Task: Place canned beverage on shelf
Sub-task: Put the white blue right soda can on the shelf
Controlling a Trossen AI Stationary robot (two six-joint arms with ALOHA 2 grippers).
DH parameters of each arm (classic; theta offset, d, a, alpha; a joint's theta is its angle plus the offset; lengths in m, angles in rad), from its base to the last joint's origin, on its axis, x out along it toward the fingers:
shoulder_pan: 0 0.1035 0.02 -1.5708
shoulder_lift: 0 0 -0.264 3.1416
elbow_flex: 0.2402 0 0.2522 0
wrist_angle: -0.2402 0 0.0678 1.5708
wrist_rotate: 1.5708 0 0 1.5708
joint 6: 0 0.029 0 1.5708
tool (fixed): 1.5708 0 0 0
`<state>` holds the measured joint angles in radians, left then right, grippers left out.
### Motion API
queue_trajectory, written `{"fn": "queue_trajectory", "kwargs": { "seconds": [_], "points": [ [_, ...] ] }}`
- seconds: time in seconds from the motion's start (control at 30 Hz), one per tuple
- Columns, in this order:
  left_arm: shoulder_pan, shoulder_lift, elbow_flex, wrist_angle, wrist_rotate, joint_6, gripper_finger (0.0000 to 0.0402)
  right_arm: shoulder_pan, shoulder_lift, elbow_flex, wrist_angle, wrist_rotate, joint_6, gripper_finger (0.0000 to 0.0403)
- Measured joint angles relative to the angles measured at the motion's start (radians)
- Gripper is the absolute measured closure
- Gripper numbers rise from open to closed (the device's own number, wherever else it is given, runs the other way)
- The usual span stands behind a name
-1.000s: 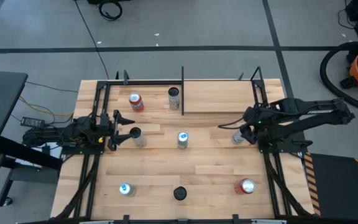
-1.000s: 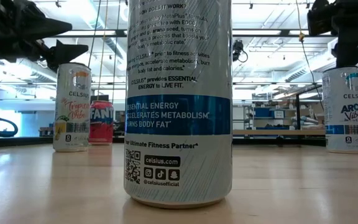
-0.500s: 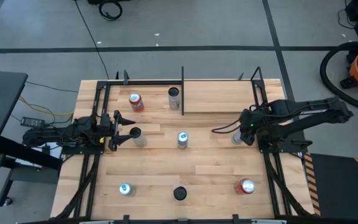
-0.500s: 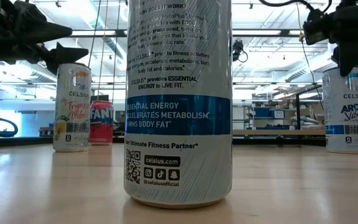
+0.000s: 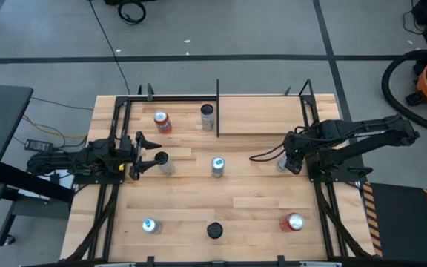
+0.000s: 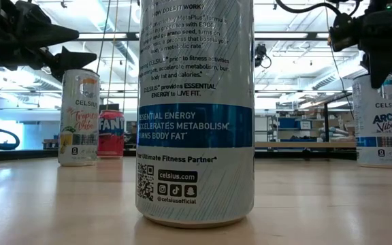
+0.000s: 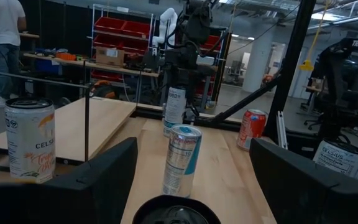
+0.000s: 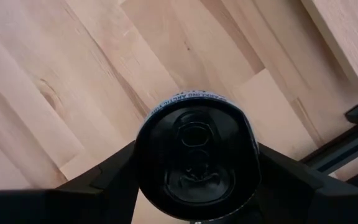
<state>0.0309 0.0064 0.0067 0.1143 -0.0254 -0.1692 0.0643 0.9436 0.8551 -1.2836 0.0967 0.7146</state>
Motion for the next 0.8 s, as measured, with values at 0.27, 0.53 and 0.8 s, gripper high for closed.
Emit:
{"fn": "queue_trajectory", "kwargs": {
  "seconds": [0.27, 0.53, 0.8],
  "points": [
    [0.000, 0.000, 0.000, 0.000, 0.000, 0.000, 0.0088, -0.030, 0.002, 0.033, -0.009, 0.008, -0.036, 0.0139],
    [0.000, 0.000, 0.000, 0.000, 0.000, 0.009, 0.0088, -0.108, 0.005, 0.087, -0.016, 0.007, -0.115, 0.0135],
    [0.000, 0.000, 0.000, -0.001, 0.000, 0.009, 0.0088, -0.246, 0.048, 0.195, -0.062, 0.007, -0.263, 0.0135]
  ]
}}
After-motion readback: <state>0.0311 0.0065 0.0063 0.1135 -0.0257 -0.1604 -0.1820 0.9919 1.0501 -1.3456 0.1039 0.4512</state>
